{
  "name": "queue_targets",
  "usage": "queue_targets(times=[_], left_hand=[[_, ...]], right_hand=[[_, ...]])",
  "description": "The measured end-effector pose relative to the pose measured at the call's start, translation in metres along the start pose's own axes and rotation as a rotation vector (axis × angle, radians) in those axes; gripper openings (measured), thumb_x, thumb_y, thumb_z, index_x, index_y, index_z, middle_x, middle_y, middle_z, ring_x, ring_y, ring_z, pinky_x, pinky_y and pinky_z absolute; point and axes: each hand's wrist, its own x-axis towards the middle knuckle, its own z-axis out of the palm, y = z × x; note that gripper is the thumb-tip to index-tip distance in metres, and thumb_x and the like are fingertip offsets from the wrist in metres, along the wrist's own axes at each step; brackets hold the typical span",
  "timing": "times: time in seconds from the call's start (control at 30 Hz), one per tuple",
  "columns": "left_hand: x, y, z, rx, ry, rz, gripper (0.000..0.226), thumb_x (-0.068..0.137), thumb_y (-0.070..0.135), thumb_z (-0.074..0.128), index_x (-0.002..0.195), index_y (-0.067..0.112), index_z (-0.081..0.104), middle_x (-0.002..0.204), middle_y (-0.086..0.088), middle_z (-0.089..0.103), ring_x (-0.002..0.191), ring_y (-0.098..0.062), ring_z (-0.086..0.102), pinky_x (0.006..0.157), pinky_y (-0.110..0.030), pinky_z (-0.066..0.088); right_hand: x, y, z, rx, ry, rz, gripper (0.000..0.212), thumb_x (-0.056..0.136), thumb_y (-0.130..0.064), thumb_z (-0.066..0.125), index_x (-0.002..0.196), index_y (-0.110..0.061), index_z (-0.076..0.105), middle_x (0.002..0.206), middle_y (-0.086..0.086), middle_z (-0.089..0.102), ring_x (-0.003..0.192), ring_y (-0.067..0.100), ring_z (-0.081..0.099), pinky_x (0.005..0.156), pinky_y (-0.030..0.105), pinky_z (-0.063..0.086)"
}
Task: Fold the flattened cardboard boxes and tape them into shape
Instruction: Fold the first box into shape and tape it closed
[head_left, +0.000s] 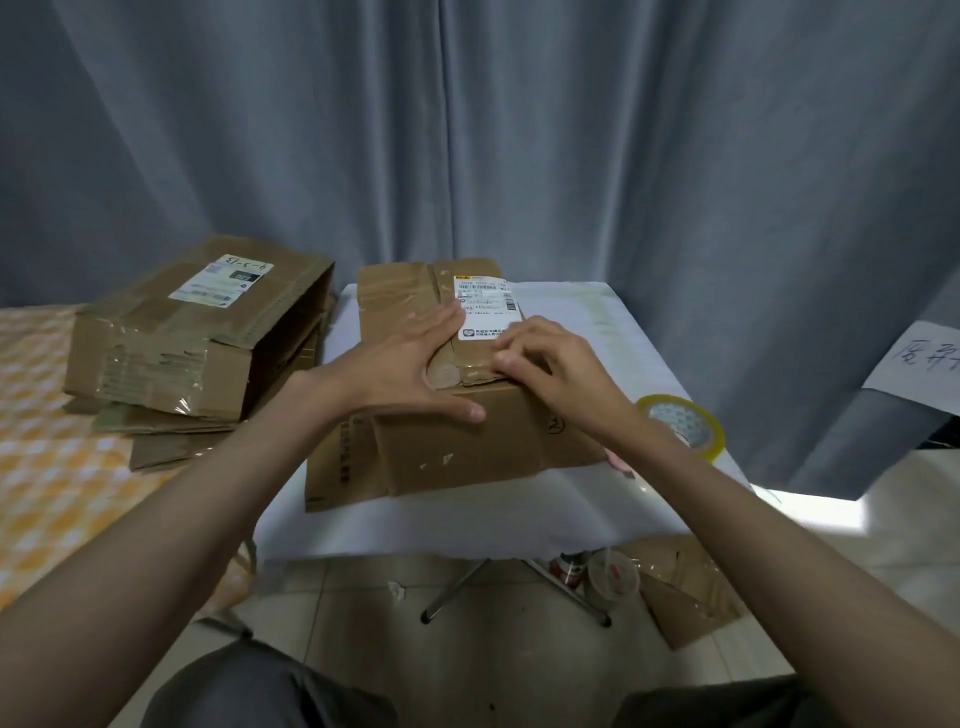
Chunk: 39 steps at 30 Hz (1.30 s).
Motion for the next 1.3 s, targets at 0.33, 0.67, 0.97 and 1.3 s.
queue_targets(times=[0.33,0.67,0.97,1.3], left_hand=[[0.002,0.003,0.006,0.082,0.008,0.042,0.12,0.068,0.097,0.032,0.158,0.028,-0.009,0.165,0.012,-0.014,0.15,-0.005,-0.006,0.111,-0.023,-0.006],[0.004,0.005,0.006,0.073,0.022,-0.019,0.115,0.068,0.1,0.015,0.158,0.031,0.0,0.166,0.012,-0.002,0.152,-0.013,0.002,0.121,-0.038,0.002],[0.003,0.017,-0.001,-0.02,0.06,-0.044,0.089,0.085,0.077,0.021,0.157,0.026,0.019,0.165,0.004,0.014,0.151,-0.019,0.014,0.122,-0.041,0.01],[-0.001,0.028,0.001,0.073,0.054,-0.073,0.079,0.098,0.064,0.022,0.159,0.021,-0.003,0.166,0.003,-0.01,0.152,-0.015,-0.007,0.121,-0.032,-0.006]], right_hand=[[0.004,0.015,0.02,0.183,0.034,0.273,0.038,0.106,-0.037,0.041,0.142,-0.03,0.042,0.148,-0.01,0.046,0.13,0.007,0.045,0.11,0.024,0.039],[-0.08,0.07,-0.074,-0.518,-0.235,0.852,0.048,0.078,-0.043,0.079,0.106,-0.006,0.067,0.107,0.011,0.07,0.104,0.029,0.063,0.086,0.039,0.05],[-0.105,0.06,-0.075,-0.781,-0.015,0.687,0.026,0.083,-0.008,0.058,0.107,-0.014,0.066,0.11,0.011,0.069,0.11,0.034,0.06,0.09,0.034,0.035],[-0.026,-0.018,-0.05,0.008,0.372,0.305,0.02,0.082,-0.002,0.07,0.102,-0.008,0.066,0.094,0.004,0.069,0.091,0.022,0.06,0.086,0.038,0.047]])
